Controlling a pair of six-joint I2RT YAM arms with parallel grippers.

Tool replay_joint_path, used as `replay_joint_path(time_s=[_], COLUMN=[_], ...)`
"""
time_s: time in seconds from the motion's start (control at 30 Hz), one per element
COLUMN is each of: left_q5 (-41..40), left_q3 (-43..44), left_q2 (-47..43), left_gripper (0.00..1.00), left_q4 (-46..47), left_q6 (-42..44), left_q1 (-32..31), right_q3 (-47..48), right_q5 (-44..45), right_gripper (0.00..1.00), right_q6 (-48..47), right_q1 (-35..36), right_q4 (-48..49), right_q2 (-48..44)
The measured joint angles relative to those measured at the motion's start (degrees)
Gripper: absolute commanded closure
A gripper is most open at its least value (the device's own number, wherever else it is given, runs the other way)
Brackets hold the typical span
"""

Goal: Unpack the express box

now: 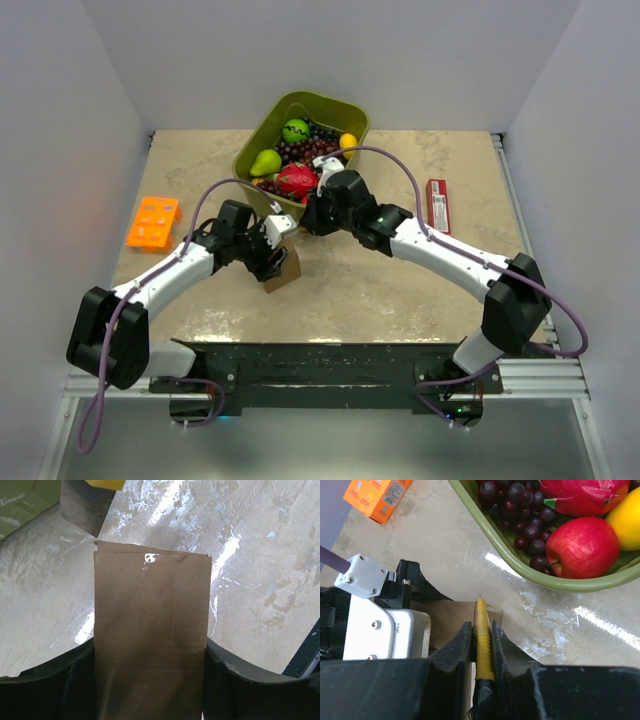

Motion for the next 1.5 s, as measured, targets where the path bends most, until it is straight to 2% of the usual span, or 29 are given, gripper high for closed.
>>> replay_joint_path(time_s=[1.5], left_q5=[0.0], left_q3=[0.24], left_q2=[0.52], left_gripper=[0.46], left_q4=[0.55], left_q6=[-0.37], left_q1=[0.0], right_q3=[-0.13], right_q5=[1.42], right_gripper=[1.0], right_q6=[-1.73], right_q1=[1.09], right_q4=[-0.2], right_q2=[-0.02])
